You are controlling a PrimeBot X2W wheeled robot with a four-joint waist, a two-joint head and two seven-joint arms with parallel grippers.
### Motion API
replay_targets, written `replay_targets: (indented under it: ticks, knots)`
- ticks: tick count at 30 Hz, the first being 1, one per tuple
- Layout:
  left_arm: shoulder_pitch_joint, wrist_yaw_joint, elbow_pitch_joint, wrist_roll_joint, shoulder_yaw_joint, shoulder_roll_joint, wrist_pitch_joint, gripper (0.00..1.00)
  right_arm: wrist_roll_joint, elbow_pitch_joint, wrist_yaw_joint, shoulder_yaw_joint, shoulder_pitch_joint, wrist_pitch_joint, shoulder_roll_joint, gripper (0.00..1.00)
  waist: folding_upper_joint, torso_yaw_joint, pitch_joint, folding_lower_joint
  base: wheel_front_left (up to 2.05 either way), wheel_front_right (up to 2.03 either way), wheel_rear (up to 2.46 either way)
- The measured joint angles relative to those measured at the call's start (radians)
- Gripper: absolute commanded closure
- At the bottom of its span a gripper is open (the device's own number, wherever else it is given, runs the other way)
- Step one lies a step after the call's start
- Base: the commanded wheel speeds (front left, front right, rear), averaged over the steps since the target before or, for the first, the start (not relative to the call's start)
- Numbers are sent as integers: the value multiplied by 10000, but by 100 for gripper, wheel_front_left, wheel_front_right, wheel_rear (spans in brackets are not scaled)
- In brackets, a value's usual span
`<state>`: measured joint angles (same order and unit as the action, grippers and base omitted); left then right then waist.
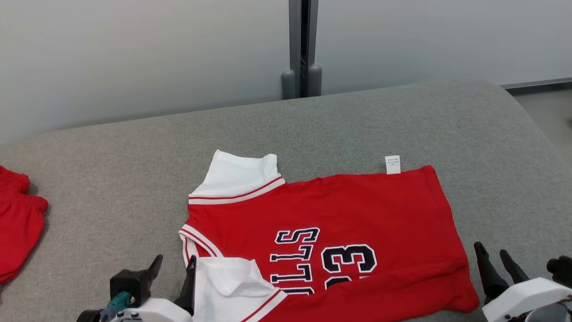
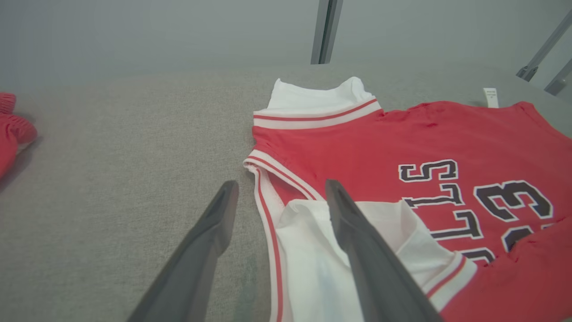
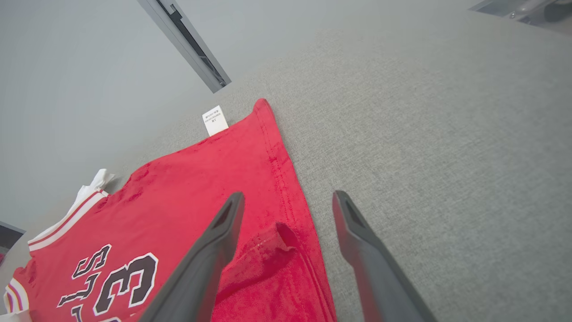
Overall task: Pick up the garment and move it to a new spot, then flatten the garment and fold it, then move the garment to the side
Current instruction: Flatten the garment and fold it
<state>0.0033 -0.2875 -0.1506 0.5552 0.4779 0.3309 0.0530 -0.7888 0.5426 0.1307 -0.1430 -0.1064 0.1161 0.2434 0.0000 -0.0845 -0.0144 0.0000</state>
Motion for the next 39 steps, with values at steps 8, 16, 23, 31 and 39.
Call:
replay_targets:
  ticks: [8,16,23,31,39]
  knots:
    - [-1617,15,-692,92,-393,-263,115,0,1139,-575,2,-249,-896,796,-178,0,0,-298,-790,0,0,0,0]
    - [-4073,244,-2337,-207,-382,-238,-280,0,1845,-909,2,-403,-2337,706,-163,0,0,-687,-1988,0,0,0,0]
    - [-5999,408,-3703,-543,-265,-128,-723,0,2207,-161,2,-537,-4052,247,-153,0,0,-983,-3086,-1,0,0,0]
    - [-7386,616,-4828,-840,44,-245,-878,0,2182,1300,2,-1091,-5908,-351,-138,0,0,-1071,-4056,0,0,0,0]
    - [-8212,932,-5553,-1057,378,-339,-966,0,1785,2318,2,-1684,-6840,-422,-35,0,0,-924,-4501,0,0,0,0]
